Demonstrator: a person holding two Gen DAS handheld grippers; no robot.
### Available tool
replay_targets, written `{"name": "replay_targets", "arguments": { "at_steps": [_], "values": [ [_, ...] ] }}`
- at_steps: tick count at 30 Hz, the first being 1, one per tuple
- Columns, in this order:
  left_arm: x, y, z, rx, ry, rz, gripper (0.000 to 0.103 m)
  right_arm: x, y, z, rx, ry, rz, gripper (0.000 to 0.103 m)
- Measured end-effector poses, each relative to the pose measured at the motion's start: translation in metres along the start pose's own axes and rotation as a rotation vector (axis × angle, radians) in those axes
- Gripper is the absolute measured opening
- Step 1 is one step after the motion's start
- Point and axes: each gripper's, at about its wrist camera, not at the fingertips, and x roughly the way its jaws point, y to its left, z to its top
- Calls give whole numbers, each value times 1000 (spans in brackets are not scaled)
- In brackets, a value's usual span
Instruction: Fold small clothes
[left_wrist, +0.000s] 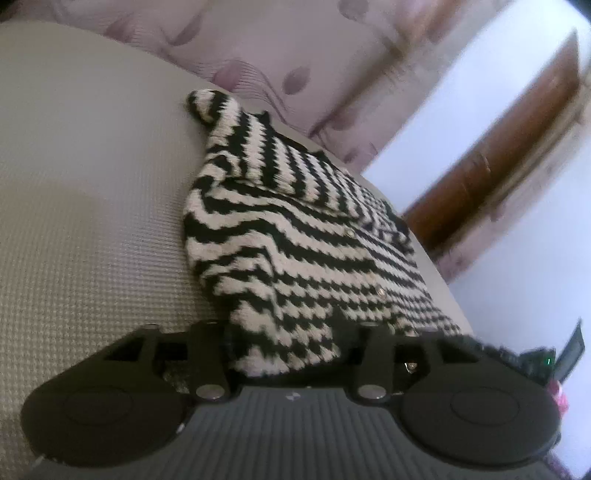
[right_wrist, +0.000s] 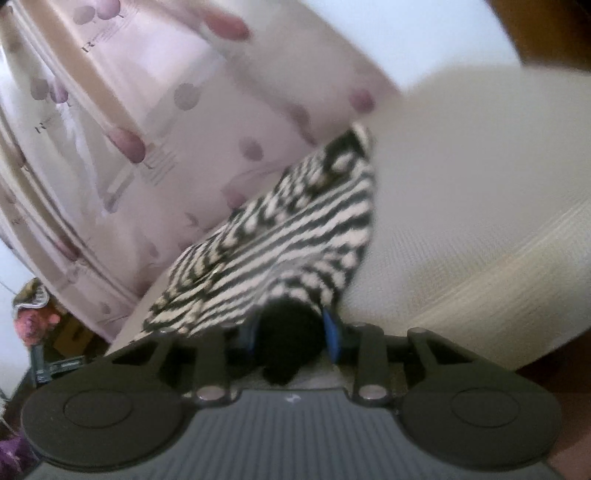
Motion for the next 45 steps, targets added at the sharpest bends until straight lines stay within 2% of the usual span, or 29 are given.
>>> {"name": "replay_targets", "arguments": {
  "at_steps": [1,4,5,6,8,12,18,22,23,24,25,26,27,28,29,31,33,36,39,41,42,43,44,45],
  "values": [
    [0,-1,1,5,2,-8,72,-6,0,2,-12,0,-10,35],
    [0,-7,3,13,-8,-8,90,-20,-5,4,57,41,15,40],
    [1,-8,3,12,-7,-12,91,-24,-5,1,83,41,28,47],
    [2,-8,2,10,-10,-16,94,-29,-6,-3,111,40,44,59],
    [4,-9,1,4,-18,-28,96,-32,-8,-12,183,30,76,71],
    [5,-5,1,-15,-38,-46,96,-22,-20,-23,326,-10,145,71],
    [3,0,-2,-41,-78,-57,89,12,-24,-29,499,-33,268,71],
    [5,-2,-1,-49,-87,-60,89,30,-25,-35,623,-79,285,71],
    [7,-3,-1,-49,-88,-61,89,31,-22,-34,623,-98,276,70],
    [8,-4,-1,-49,-92,-58,89,34,-19,-32,608,-93,257,60],
    [9,-5,-1,-52,-96,-52,82,37,-16,-27,576,-74,225,48],
    [11,-5,0,-65,-97,-42,71,40,-12,-23,534,-49,171,21],
    [13,-3,1,-87,-95,-28,32,43,-9,-19,495,-26,125,16],
    [13,-2,3,-108,-92,-4,8,41,-10,-16,481,-28,116,14],
    [9,-1,4,-129,-108,18,5,36,-11,-14,475,-52,123,13],
    [-3,-5,5,-150,-140,-1,5,16,-3,1,416,-107,164,12],
    [-13,-18,6,-118,-145,-3,5,-2,9,14,343,-122,162,11],
    [-13,-23,3,-87,-102,28,5,-15,15,18,299,-103,141,11],
    [-8,-16,-5,-91,-59,40,5,-11,-4,-6,365,-51,84,11],
    [-6,-10,-8,-91,-49,54,7,-6,-16,-23,417,-33,61,11],
    [-7,-9,-9,-81,-61,57,16,-7,-21,-30,433,-37,66,12],
    [-7,-7,-8,-74,-62,59,43,-7,-25,-32,449,-44,91,14],
    [-9,-6,-7,-72,-67,59,59,-8,-29,-32,470,-55,123,14],
    [-12,-5,-6,-70,-88,51,81,-10,-30,-30,478,-68,130,16]
  ]
}}
